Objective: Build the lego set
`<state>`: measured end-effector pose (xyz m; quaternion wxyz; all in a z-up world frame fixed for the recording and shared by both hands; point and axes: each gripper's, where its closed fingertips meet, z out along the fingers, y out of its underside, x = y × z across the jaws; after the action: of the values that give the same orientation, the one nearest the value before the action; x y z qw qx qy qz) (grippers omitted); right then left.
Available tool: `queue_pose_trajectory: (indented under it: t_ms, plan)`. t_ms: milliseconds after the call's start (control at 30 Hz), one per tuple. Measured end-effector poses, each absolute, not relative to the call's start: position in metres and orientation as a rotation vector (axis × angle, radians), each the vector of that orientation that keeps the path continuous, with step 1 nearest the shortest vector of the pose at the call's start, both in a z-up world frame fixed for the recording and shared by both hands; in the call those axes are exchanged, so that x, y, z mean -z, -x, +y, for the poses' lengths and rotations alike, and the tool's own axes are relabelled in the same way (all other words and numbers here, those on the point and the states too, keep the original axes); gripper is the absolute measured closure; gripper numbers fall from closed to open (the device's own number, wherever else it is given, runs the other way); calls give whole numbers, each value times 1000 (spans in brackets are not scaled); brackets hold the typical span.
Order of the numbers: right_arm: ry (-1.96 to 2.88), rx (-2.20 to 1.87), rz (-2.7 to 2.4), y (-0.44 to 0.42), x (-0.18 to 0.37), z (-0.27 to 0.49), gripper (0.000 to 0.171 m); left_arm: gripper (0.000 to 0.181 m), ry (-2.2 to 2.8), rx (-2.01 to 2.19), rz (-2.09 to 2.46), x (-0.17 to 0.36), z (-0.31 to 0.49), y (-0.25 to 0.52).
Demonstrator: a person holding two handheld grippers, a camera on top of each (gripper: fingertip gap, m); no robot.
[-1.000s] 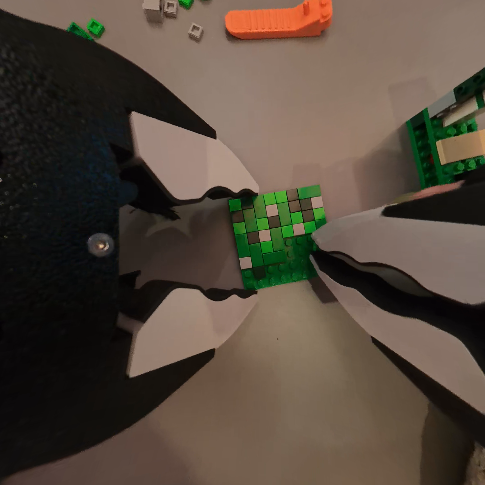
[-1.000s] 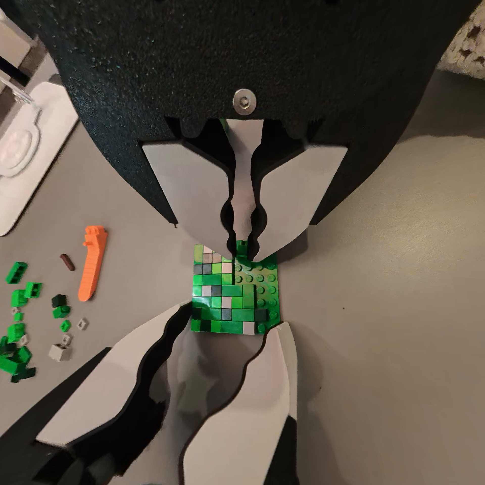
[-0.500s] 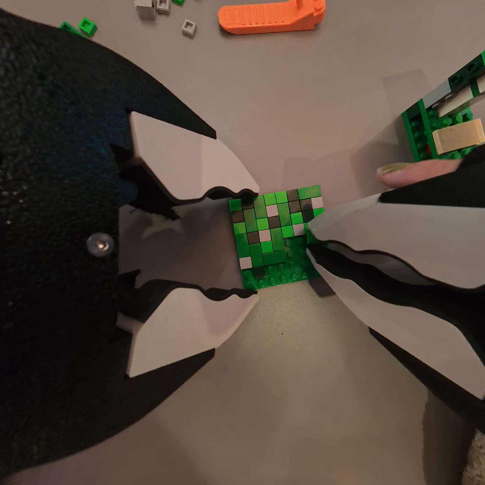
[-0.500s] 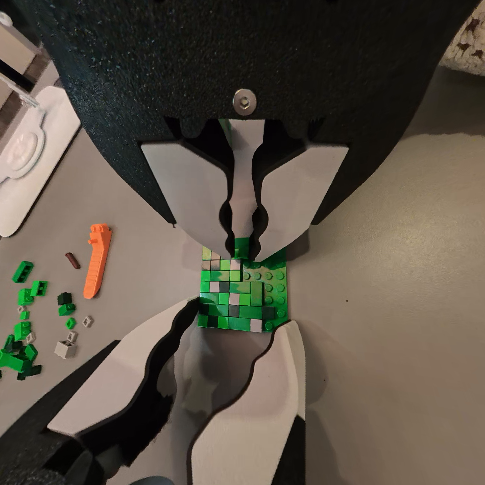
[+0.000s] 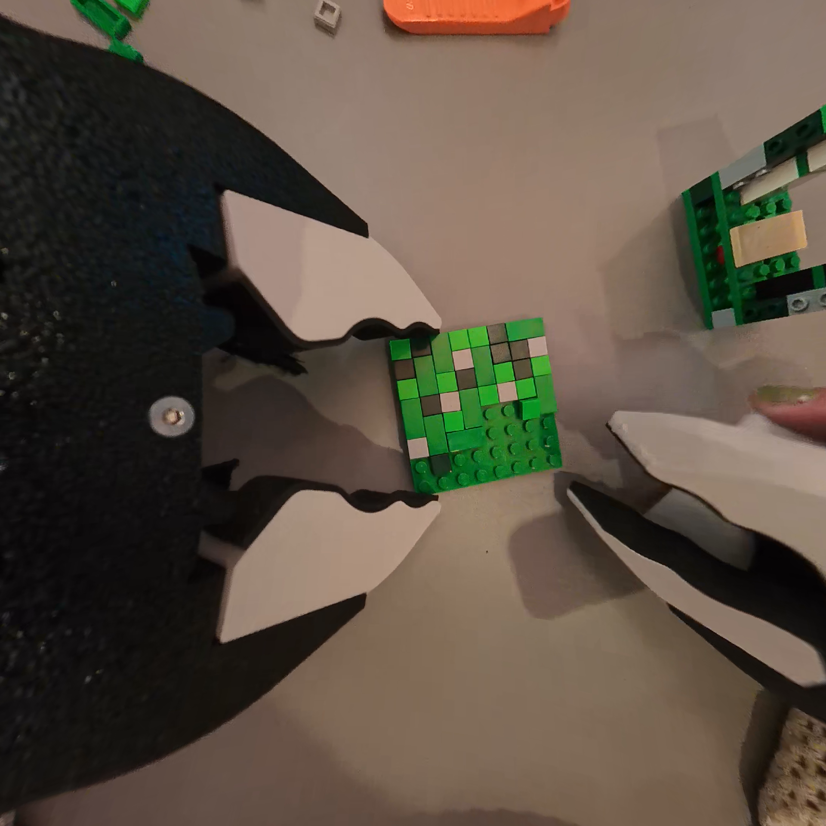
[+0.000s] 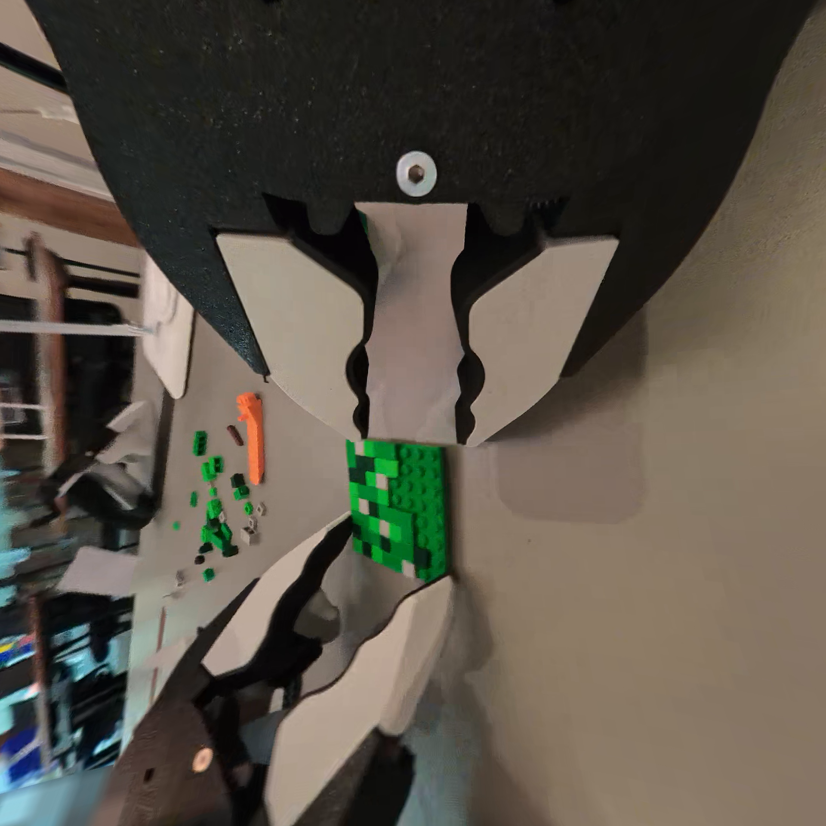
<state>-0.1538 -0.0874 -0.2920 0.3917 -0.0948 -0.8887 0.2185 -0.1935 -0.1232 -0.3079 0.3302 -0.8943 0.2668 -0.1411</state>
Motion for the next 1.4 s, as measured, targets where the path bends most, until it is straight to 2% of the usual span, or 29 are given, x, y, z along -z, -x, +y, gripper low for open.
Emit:
queue_pose_trajectory:
  t_ms: [67,233,433,733,900,933,1000,1033,1100,1233,1400]
  plan:
    - [186,-478,-2177,153,296,-82,139,116,2318,392,686,305,-123,193]
    - [70,-400,-1979,165,281,-84,131,116,2261,413,697,293,-123,190]
    - [-127,-214,-1738,176,266,-93,142,116,2224,445,718,285,-125,184]
    - [-251,-100,-1669,177,270,-100,163,116,2203,474,716,280,-124,180]
    - [-249,-101,-1696,176,275,-100,164,115,2205,480,713,281,-124,180]
    - [-246,-101,-1696,176,275,-99,163,114,2201,476,718,281,-124,179]
    - [-227,-108,-1673,176,270,-96,163,84,2170,389,753,282,-120,180]
    - [-198,-138,-1672,176,266,-95,163,77,2143,277,788,284,-116,184]
    - [-131,-206,-1656,175,256,-92,164,74,2038,-32,885,283,-105,194]
    - [-70,-300,-1647,172,244,-91,164,107,1679,-550,1015,254,-91,193]
    - [-103,-307,-1643,169,244,-99,164,154,1401,-942,1093,231,-92,185]
